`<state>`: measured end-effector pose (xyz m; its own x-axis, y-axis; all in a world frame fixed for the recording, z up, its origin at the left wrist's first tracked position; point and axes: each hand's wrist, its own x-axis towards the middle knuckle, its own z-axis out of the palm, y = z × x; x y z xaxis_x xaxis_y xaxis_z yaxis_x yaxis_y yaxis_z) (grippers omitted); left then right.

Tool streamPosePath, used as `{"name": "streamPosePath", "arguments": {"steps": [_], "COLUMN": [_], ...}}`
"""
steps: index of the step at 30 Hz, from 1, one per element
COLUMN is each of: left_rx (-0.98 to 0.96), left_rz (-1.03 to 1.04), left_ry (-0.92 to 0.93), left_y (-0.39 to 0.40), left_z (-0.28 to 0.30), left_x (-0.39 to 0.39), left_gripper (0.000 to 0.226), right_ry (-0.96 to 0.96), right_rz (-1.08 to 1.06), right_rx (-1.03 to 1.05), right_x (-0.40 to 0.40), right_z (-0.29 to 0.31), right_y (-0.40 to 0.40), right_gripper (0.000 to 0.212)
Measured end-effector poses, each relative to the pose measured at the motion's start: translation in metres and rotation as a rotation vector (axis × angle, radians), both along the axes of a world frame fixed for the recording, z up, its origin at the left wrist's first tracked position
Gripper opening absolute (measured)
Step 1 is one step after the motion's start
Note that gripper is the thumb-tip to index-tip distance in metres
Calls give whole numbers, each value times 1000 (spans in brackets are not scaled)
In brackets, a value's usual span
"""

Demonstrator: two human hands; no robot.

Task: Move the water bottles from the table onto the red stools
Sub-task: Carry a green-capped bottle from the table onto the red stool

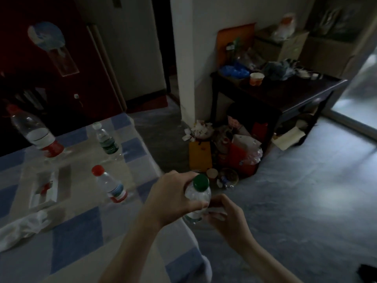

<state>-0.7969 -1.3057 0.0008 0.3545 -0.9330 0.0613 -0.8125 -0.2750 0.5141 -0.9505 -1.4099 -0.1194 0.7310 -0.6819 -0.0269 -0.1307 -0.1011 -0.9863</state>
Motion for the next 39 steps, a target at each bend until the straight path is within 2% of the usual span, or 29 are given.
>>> {"name": "streamPosePath", "arguments": {"steps": [3,11,24,33,39], "left_rx": [-21,8,-51,-44,-82], "left_rz": [-64,-213,-438,-621,-743], "left_ry": [-23,-42,19,74,135], "left_y": [-37,-148,-330,-428,-515], "left_z": [4,-4,-5,-16,-27], "left_x": [-24,-113,-296,-359,-377], "left_gripper": [52,71,62,63,74], "right_ry": [-41,-116,-80,-58,-49], "right_rz": [-77,-294,-575,-763,-867], "right_rx": [-26,0,-91,-123,-99], "right_x": [-31,-137,-331,-393,-411], "right_z": [0,-4,-8,-14,-17], "right_y": [-24,-100,-235,-298,-363], "right_gripper": [37,28,26,25,25]}}
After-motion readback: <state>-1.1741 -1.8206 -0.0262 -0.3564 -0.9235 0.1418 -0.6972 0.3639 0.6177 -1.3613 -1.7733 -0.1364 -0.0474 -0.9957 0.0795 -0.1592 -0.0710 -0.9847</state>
